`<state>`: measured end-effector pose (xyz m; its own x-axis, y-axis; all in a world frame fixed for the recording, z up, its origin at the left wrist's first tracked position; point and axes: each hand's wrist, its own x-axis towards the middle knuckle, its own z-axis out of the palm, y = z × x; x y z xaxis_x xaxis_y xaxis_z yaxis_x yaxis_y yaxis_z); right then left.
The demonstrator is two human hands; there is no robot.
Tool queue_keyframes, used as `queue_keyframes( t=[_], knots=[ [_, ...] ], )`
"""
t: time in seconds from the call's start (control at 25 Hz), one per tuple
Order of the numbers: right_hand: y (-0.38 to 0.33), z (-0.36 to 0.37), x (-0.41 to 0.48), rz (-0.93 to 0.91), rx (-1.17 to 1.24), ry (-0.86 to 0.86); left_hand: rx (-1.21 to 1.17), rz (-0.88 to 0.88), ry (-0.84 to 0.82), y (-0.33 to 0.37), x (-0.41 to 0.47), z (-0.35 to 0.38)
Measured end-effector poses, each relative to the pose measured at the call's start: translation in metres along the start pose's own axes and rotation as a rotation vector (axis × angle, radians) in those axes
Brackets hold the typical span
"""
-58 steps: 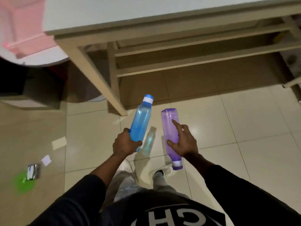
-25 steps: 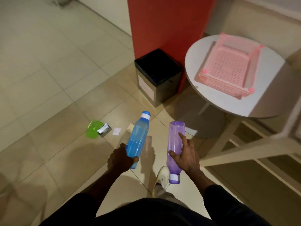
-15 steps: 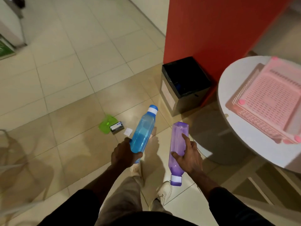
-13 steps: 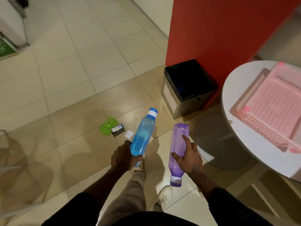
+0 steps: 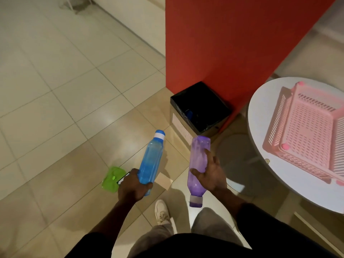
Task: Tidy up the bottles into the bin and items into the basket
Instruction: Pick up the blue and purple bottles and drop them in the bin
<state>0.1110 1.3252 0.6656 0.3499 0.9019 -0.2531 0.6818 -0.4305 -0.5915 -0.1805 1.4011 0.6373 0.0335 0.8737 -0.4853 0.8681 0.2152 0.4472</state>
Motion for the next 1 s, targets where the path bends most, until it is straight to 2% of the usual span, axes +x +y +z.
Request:
queue_keyframes(
  t=[0.08,0.2,0.32,0.44,0.56,0.64,0.76,1.0],
  knots=[
    [-0.003,-0.001,0.024,0.065,0.008,0.012,0.011,0.024,-0.017,0.014,0.029,-0.009],
    [-0.002,-0.001,0.052,0.176,0.156,-0.045,0.012,0.082,-0.016,0.038,0.054,-0.012],
    [0.008,0.001,0.082,0.187,0.114,-0.002,0.064,0.123,-0.029,0.061,0.081,-0.005],
    [0.026,-0.001,0.134,0.229,0.199,-0.052,0.112,0.095,-0.045,0.099,0.118,0.010],
    [0.044,-0.014,0.202,0.271,0.172,-0.072,0.132,0.039,-0.052,0.147,0.163,0.023],
    [0.047,-0.017,0.220,0.262,0.175,-0.051,0.148,0.046,-0.080,0.165,0.173,0.025],
    [0.074,-0.027,0.288,0.381,0.175,0.013,0.199,0.035,-0.113,0.217,0.226,0.050],
    [0.107,-0.035,0.387,0.444,0.293,0.094,0.267,0.101,-0.178,0.297,0.307,0.081]
  ],
)
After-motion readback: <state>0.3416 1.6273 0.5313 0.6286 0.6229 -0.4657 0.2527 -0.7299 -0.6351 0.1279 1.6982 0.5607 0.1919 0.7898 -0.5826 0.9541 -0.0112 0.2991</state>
